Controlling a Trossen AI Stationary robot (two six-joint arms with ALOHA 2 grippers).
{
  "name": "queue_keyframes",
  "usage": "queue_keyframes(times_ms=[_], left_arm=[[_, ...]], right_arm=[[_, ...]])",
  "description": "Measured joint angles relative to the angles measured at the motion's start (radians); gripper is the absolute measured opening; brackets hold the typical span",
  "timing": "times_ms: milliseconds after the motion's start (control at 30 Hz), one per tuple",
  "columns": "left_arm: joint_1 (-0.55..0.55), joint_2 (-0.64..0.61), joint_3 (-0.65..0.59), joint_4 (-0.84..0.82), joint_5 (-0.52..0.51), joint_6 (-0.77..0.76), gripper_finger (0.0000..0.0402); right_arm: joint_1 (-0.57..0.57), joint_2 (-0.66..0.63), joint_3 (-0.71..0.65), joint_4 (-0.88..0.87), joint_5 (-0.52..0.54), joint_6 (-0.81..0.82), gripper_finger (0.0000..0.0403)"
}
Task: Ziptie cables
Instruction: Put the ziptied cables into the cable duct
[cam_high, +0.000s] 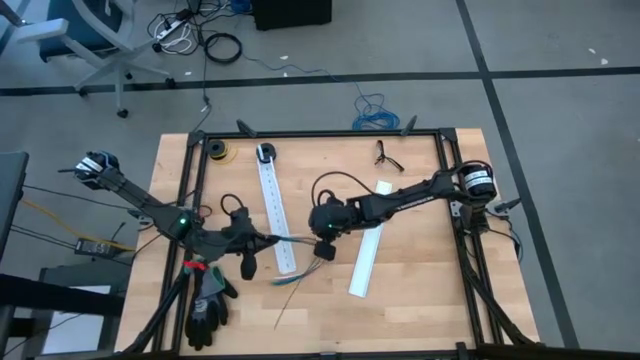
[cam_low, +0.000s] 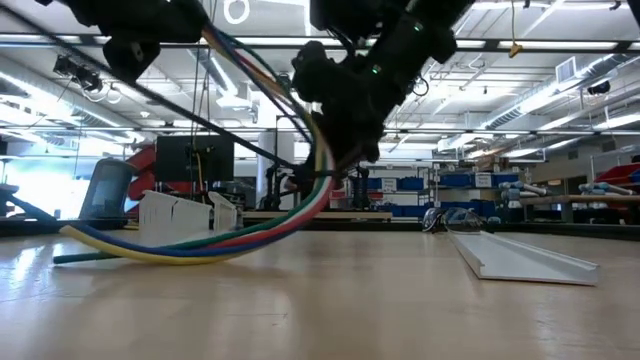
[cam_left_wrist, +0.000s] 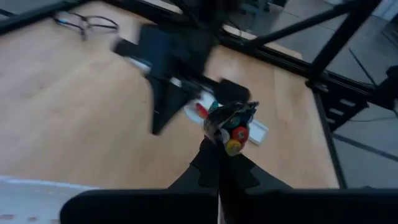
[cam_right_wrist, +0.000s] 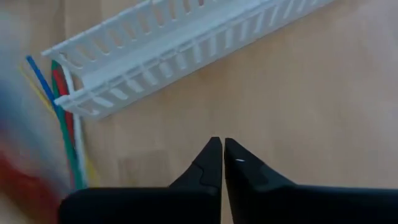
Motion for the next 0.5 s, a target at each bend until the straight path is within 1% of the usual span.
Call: queue_keyframes(times_ms=[133,200,500], left_arm=[[0.0,-0.05,0.0,-0.073,-0.056,-0.013,0.0001],[0.0,-0.067,0.0,-0.076,-0.078,-0.016,0.0001],[0.0,-0.082,0.0,-0.068,-0.142,-0.038,0.0]], right_arm=[[0.032,0.0,-0.065,0.156,0.001,0.043,0.0001],[0.045,0.0,-0.085,0.24,0.001,0.055,0.0001],[0.075,0.015,-0.089,0.378,0.023,0.054,0.0]])
